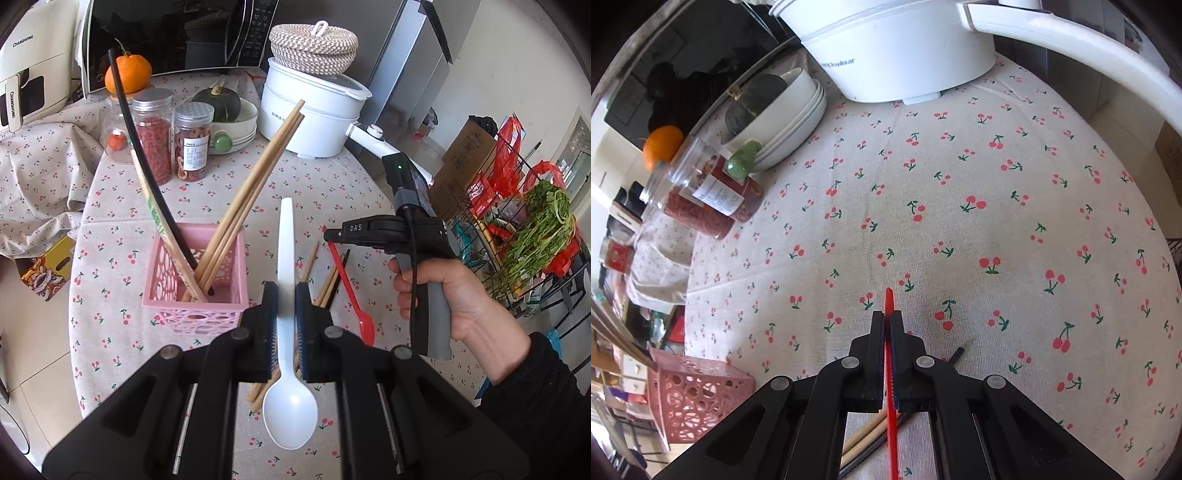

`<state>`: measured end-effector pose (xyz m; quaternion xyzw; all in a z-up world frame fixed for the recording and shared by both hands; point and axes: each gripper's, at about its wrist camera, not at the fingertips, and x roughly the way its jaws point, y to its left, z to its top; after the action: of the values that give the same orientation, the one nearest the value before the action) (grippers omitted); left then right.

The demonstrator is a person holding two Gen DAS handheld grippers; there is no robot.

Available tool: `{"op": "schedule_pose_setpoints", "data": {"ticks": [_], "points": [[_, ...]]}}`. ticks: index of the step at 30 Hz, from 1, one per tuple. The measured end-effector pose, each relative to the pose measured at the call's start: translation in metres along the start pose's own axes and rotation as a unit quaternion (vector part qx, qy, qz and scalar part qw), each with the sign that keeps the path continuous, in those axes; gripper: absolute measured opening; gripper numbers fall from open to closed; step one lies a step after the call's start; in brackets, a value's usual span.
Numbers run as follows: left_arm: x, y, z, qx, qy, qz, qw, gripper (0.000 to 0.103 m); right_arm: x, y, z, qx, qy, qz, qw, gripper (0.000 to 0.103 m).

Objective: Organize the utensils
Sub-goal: 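Carry the white spoon toward the basket with the left tool while the right tool grasps the red spoon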

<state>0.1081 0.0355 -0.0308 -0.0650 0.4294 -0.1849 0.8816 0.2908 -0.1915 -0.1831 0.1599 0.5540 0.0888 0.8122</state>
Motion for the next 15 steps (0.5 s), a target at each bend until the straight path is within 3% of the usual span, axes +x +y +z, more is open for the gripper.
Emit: {"op": "schedule_pose_setpoints", "data": {"ticks": [5, 9, 15], "points": [[-0.013, 0.002, 0.003, -0.008, -0.031, -0.003, 0.9995, 0.011, -0.033, 0.002, -0.011, -0.015, -0.027, 0.006, 1.0, 0.002], [-0.032, 0.006, 0.009, -0.012, -0.085, -0.001, 0.9963, 0.011, -0.065, 0.01, -0.02, -0.026, -0.062, 0.014, 0.998, 0.002], [-0.057, 0.017, 0.017, -0.034, -0.207, 0.027, 0.9774, 0.011, -0.116, 0.022, -0.039, -0.05, -0.124, 0.02, 0.991, 0.002]]}}
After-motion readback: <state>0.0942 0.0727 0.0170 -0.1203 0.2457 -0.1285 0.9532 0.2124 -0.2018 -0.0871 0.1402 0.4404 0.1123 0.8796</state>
